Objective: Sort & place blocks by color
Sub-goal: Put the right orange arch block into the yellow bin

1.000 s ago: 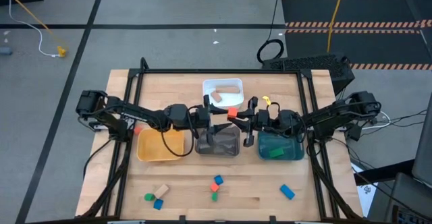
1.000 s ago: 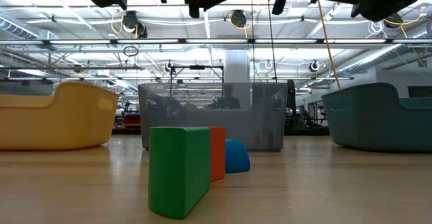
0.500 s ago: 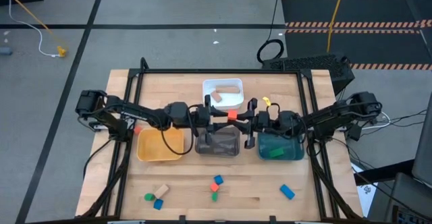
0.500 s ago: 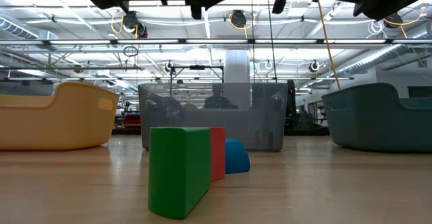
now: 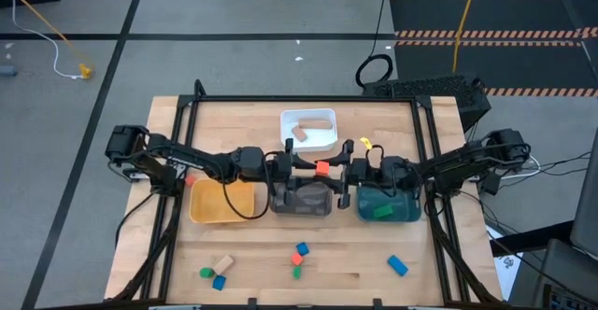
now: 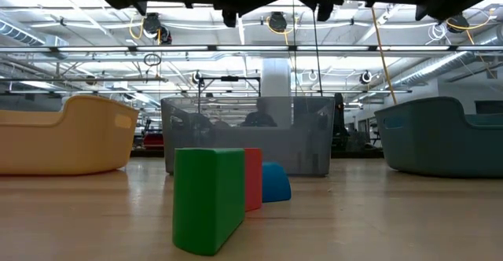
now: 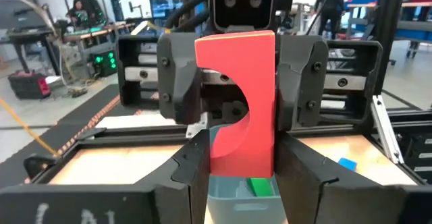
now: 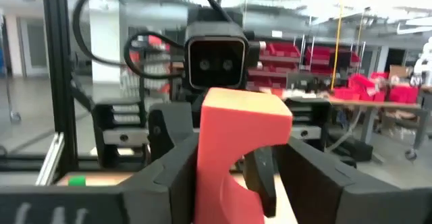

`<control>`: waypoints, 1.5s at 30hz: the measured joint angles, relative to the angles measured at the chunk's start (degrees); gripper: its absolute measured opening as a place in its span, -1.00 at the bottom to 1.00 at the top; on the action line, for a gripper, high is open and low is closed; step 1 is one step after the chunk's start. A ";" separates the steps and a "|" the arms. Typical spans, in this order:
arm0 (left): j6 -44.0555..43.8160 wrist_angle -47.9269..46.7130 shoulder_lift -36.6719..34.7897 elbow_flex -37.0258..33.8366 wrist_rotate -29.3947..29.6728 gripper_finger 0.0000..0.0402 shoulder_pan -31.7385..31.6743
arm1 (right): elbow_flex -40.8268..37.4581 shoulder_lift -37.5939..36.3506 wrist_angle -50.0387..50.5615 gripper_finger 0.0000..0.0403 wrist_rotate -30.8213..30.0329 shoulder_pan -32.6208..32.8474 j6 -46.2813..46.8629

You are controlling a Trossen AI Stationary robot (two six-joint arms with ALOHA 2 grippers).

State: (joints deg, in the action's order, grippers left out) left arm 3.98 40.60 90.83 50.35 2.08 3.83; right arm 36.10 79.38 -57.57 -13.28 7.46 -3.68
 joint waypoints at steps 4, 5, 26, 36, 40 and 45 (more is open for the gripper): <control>-1.35 -1.57 -0.01 0.11 1.81 -0.35 -0.01 | -0.05 -6.66 12.41 -0.05 -0.28 0.00 0.59; -1.39 -1.89 0.00 0.11 1.93 -0.35 -0.05 | -0.07 -8.69 15.50 -0.05 -0.26 0.00 1.75; -13.10 -37.29 -13.43 0.11 4.57 -0.35 -0.10 | -0.11 -26.98 50.88 -0.25 -0.40 0.09 18.01; -40.42 -70.47 -27.72 0.13 4.61 -0.35 2.17 | -0.11 -26.98 50.59 -0.25 -6.40 -0.90 17.55; -51.66 -83.37 -29.86 0.11 4.43 -0.35 4.82 | -0.11 -26.98 50.19 -0.25 -6.38 -2.78 16.62; -61.00 -97.48 -30.79 0.11 0.07 -0.35 6.89 | -0.11 -26.98 49.91 -0.25 -6.38 -6.63 14.80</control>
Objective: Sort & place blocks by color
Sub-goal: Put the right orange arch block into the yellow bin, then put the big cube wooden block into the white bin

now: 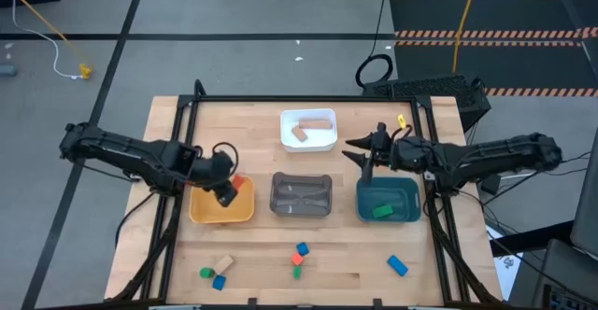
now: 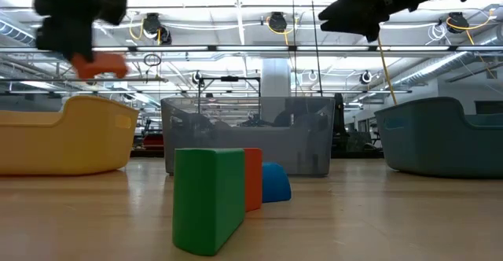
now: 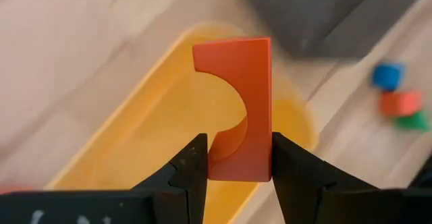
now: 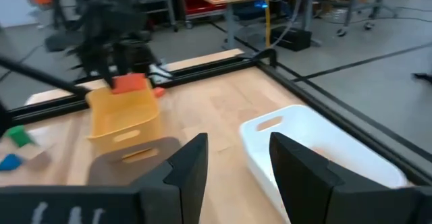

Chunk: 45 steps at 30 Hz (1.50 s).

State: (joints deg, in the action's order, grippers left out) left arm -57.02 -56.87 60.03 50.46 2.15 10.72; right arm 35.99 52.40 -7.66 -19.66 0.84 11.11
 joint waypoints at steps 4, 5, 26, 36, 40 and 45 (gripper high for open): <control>-5.82 -3.39 0.22 -1.41 -2.70 -0.35 0.48 | 0.00 0.00 0.04 -0.25 0.01 -3.09 0.11; -6.99 -2.98 0.40 -2.05 -3.15 -0.35 0.61 | 0.00 0.00 0.17 -0.25 0.10 -3.65 0.12; -12.13 6.18 2.42 -10.01 -7.16 0.46 0.18 | 0.00 -0.01 1.47 -0.25 9.50 -5.57 3.19; -14.70 21.54 2.42 -10.01 -15.88 0.11 2.61 | 0.00 -0.44 5.20 -0.25 9.68 -5.57 1.26; -19.52 31.39 2.42 -10.01 -16.03 -0.01 6.95 | 0.00 -0.42 8.92 -0.25 9.44 -5.57 1.25; -27.27 36.80 2.42 -10.01 -11.59 -0.12 13.27 | 0.00 -0.42 8.79 -0.25 9.21 -6.09 -0.30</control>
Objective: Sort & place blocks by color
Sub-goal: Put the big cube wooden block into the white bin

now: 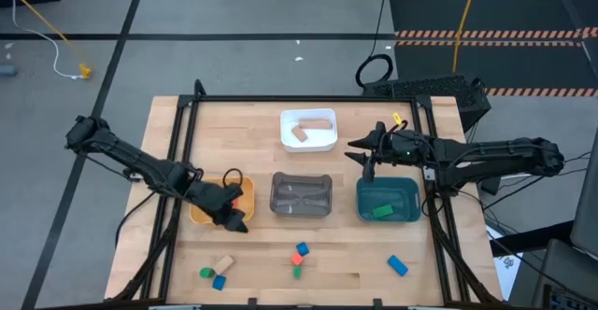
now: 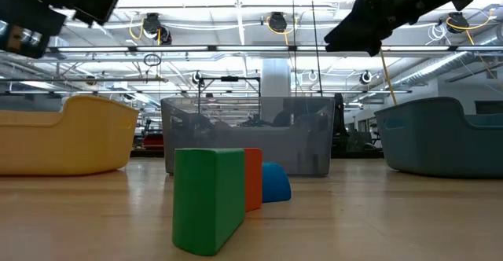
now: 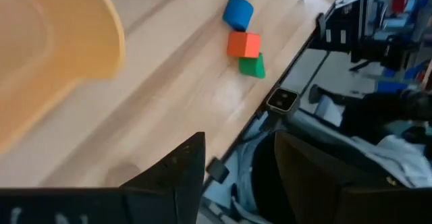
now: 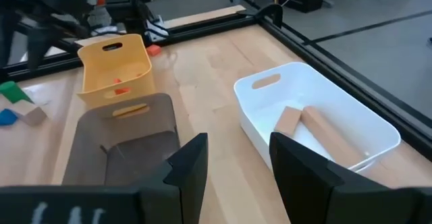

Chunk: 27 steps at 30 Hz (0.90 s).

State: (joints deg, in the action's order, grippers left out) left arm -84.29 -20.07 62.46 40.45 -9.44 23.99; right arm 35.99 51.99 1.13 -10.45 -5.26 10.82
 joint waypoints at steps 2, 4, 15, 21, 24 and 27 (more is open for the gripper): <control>-3.53 0.28 0.15 0.00 2.21 -0.16 2.47 | 0.00 0.00 0.04 -0.25 0.02 -0.02 0.36; -6.64 0.22 0.28 0.00 4.14 -0.19 4.91 | 0.00 0.00 0.01 -0.25 0.06 0.00 0.36; -10.17 9.09 8.04 0.05 14.80 -0.24 14.93 | 0.00 0.00 0.01 -0.25 0.08 0.00 0.45; -7.13 16.42 16.21 0.03 13.07 -0.23 16.04 | 0.00 0.00 0.01 -0.25 0.08 0.00 0.45; -3.27 21.65 17.60 0.04 11.79 -0.23 16.39 | 0.00 0.00 0.01 -0.25 0.08 0.00 0.46; -1.19 22.01 17.59 0.04 12.06 -0.23 17.50 | 0.00 0.00 0.01 -0.25 0.08 0.00 0.46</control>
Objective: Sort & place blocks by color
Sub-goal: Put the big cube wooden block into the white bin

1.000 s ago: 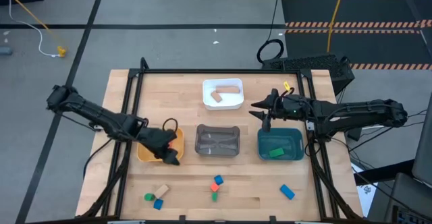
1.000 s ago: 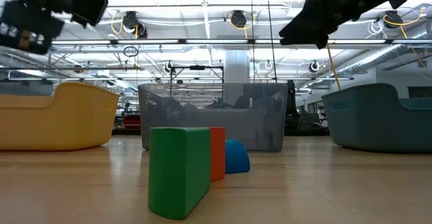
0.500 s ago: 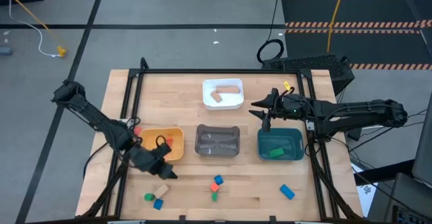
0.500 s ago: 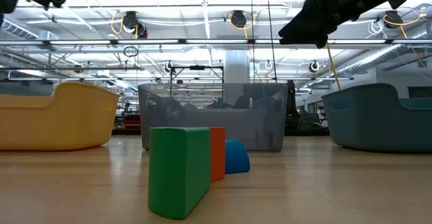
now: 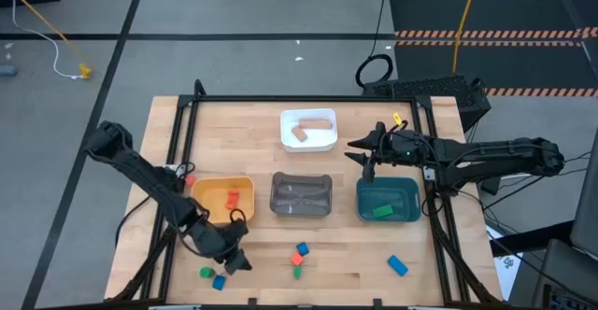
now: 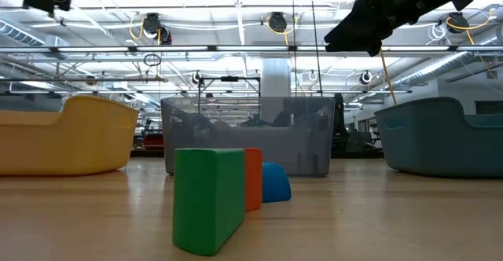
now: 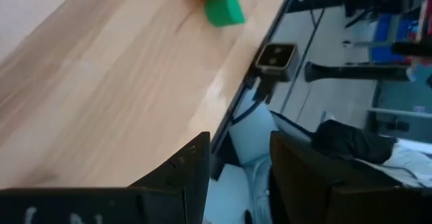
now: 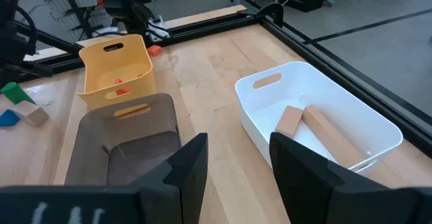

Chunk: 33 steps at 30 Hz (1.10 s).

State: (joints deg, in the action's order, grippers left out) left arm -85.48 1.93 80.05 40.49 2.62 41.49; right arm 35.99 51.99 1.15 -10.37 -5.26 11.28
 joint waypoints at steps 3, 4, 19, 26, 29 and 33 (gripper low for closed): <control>-0.05 -1.66 0.02 0.00 0.70 -0.23 1.41 | 0.00 0.00 0.00 -0.25 0.00 0.00 -0.01; -0.14 -1.82 0.06 0.00 0.91 -0.23 1.80 | 0.00 0.00 0.00 -0.25 0.00 0.00 0.00; 0.19 -8.99 2.10 1.40 1.32 -0.23 4.81 | 0.00 -0.02 0.00 -0.25 0.00 0.00 0.01; 2.45 -34.17 2.07 15.09 3.20 -0.23 5.31 | 0.00 -0.02 0.00 -0.25 0.00 0.00 -0.01; 4.32 -40.25 2.02 19.21 7.25 -0.23 6.72 | 0.00 -0.02 -0.01 -0.25 0.00 0.00 0.01; 4.37 -40.57 2.01 18.08 7.67 -0.23 8.09 | 0.00 -0.02 0.02 -0.25 0.00 0.00 0.01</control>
State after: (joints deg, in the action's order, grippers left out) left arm -81.11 -38.64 82.06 58.57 10.30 49.58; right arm 35.99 51.96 1.17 -10.37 -5.26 11.29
